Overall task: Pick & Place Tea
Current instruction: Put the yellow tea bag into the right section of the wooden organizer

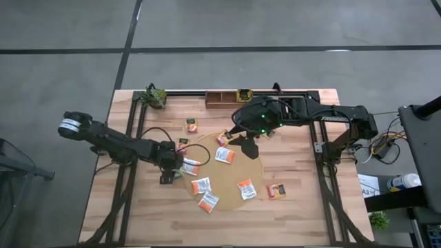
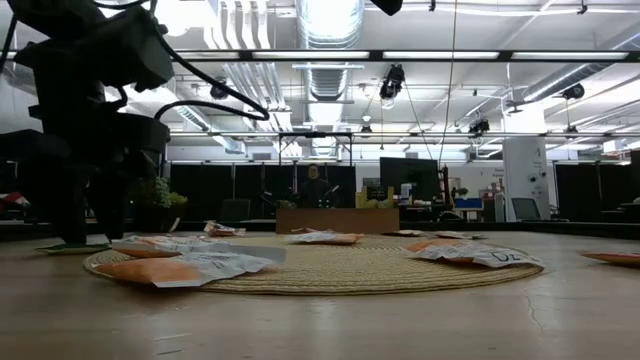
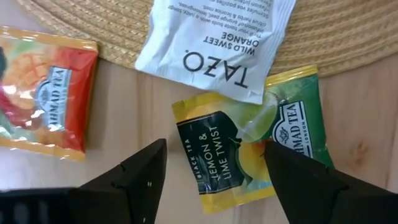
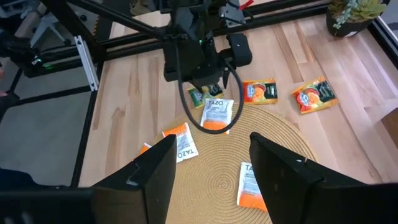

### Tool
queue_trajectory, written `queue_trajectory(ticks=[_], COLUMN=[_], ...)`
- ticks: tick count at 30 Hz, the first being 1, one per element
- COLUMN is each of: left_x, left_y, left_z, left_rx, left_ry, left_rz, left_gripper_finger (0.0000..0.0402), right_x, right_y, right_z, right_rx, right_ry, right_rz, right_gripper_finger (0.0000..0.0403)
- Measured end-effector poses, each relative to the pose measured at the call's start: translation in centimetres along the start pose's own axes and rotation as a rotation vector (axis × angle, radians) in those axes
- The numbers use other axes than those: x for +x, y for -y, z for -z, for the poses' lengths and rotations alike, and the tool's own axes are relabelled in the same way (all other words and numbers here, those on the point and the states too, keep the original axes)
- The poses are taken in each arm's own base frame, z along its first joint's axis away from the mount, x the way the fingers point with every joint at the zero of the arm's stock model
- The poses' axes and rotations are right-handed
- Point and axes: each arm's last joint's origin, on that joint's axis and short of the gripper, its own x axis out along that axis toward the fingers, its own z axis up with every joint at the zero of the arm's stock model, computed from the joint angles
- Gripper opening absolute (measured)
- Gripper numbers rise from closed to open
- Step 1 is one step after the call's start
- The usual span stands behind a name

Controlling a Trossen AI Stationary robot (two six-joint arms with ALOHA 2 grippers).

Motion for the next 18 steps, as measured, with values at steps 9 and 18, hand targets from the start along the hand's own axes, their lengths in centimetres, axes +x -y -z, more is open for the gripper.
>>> queue_trajectory(ticks=[9,18], left_x=[1.0,1.0], left_y=[-0.5,-0.6], left_z=[1.0,1.1], left_rx=[-0.059,-0.089], left_ry=[-0.017,-0.035], left_rz=[0.057,0.072], left_gripper_finger=[0.0251,0.0086], right_x=[0.0,0.0], right_y=[-0.1,0.0], right_z=[0.0,0.0], right_rx=[0.003,0.003], right_ry=[0.000,0.004], right_rz=[0.000,0.020], right_gripper_finger=[0.0201,0.0201])
